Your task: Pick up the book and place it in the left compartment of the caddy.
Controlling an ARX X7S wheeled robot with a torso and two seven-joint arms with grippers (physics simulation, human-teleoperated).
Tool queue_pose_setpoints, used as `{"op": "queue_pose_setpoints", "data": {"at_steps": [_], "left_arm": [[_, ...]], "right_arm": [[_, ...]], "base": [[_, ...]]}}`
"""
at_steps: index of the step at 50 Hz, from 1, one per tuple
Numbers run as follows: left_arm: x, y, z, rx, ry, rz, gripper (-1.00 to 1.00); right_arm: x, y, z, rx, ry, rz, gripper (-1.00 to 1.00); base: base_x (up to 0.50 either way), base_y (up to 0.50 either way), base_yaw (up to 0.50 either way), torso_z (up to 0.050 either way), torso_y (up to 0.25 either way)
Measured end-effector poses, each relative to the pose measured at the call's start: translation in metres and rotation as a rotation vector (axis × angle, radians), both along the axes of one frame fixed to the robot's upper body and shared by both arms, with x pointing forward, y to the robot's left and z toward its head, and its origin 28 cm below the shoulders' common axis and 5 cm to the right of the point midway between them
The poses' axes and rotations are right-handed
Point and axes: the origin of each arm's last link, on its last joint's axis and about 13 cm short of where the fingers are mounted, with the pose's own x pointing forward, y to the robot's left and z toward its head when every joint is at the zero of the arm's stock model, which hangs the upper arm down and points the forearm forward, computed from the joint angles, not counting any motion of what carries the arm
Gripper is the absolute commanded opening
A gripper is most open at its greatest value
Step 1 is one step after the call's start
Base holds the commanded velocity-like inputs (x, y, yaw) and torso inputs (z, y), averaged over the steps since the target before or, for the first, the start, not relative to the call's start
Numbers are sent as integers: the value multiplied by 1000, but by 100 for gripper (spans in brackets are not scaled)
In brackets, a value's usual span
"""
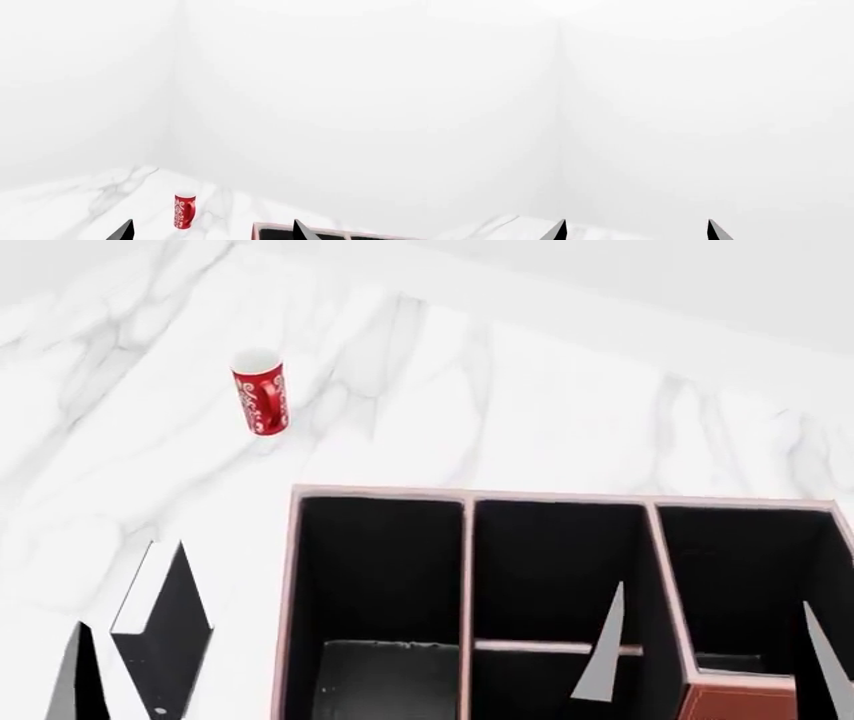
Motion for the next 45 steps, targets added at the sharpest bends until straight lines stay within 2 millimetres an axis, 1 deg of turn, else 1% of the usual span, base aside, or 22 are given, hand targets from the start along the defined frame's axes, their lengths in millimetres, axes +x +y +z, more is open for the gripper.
{"op": "queue_pose_setpoints", "data": {"at_steps": [36, 45], "left_arm": [[-1, -1, 2, 18, 5, -13, 100], [-1, -1, 2, 19, 6, -32, 100]], "right_arm": [[0, 0, 0, -1, 1, 1, 100], [0, 0, 0, -1, 0, 1, 100]], "base": [[0, 0, 0, 50, -115], [0, 0, 0, 0, 0]]}}
